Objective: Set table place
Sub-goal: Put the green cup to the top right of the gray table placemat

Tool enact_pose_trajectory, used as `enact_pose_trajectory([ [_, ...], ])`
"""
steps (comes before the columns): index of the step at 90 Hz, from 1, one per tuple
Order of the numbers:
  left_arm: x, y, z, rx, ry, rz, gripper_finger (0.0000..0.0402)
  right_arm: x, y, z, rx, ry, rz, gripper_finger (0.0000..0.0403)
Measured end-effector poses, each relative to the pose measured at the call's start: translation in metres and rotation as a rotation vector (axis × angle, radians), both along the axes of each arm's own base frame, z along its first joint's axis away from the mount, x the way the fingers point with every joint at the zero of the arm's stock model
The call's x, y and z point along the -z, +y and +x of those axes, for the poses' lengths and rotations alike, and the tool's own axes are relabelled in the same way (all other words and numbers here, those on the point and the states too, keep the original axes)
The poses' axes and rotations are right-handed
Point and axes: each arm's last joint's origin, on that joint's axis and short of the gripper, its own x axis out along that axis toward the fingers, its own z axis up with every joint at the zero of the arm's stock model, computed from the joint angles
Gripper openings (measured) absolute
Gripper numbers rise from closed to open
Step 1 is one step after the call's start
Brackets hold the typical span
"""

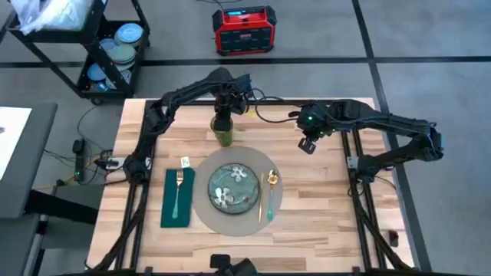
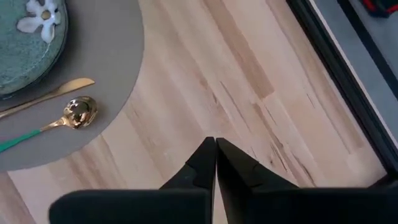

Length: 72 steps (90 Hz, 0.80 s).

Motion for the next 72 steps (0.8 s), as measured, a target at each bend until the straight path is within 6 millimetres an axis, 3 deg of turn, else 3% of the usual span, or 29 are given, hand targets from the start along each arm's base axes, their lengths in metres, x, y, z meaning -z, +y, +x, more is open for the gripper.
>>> enact_pose_trajectory([
  [31, -0.005, 0.001, -0.003, -0.047, -0.010, 0.015, 0.0010, -0.002, -0.001, 0.004, -0.001, -0.051, -0.014, 0.0010],
  [72, -0.019, -0.007, -0.005, -0.114, -0.088, -0.056, 0.0125, -0.003, -0.001, 0.005, -0.006, -0.058, -0.007, 0.0136],
])
